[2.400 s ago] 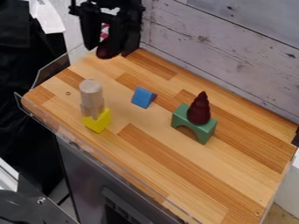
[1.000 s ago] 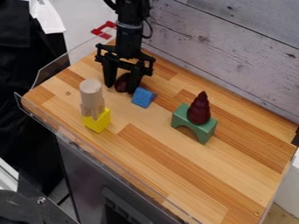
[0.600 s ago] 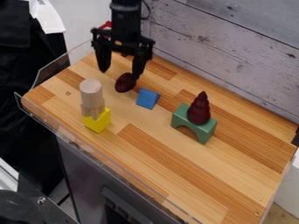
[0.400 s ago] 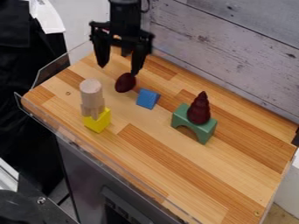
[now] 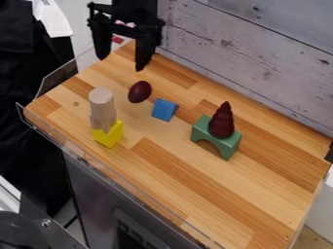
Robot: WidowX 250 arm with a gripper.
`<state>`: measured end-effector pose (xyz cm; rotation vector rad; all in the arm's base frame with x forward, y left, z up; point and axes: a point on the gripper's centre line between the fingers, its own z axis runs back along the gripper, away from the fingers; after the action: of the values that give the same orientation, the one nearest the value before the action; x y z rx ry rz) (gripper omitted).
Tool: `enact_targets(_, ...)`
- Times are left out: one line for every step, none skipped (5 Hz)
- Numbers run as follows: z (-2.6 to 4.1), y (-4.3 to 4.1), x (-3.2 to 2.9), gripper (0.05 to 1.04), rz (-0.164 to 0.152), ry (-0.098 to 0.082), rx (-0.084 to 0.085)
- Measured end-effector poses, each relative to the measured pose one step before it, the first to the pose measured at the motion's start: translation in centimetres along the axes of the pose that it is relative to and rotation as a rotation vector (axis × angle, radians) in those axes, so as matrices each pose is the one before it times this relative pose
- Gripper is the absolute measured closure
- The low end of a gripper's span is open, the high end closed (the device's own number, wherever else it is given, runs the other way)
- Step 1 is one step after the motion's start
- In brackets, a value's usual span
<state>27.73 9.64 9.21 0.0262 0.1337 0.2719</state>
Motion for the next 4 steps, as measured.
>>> enact_targets(0.643,-0.012,-1.991,0.083,-0.0097,0.0046,-0.0016)
enact_targets(0.039,0.094,-1.274,0.083,-0.0001,0.0047,-0.0074)
enact_targets(-0.113,-0.232,-0.606,0.083,-0.0078,0.0005,-0.0231)
enact_targets(-0.034,-0.09,-0.297,0.083,-0.0157,0.0181,-0.0057)
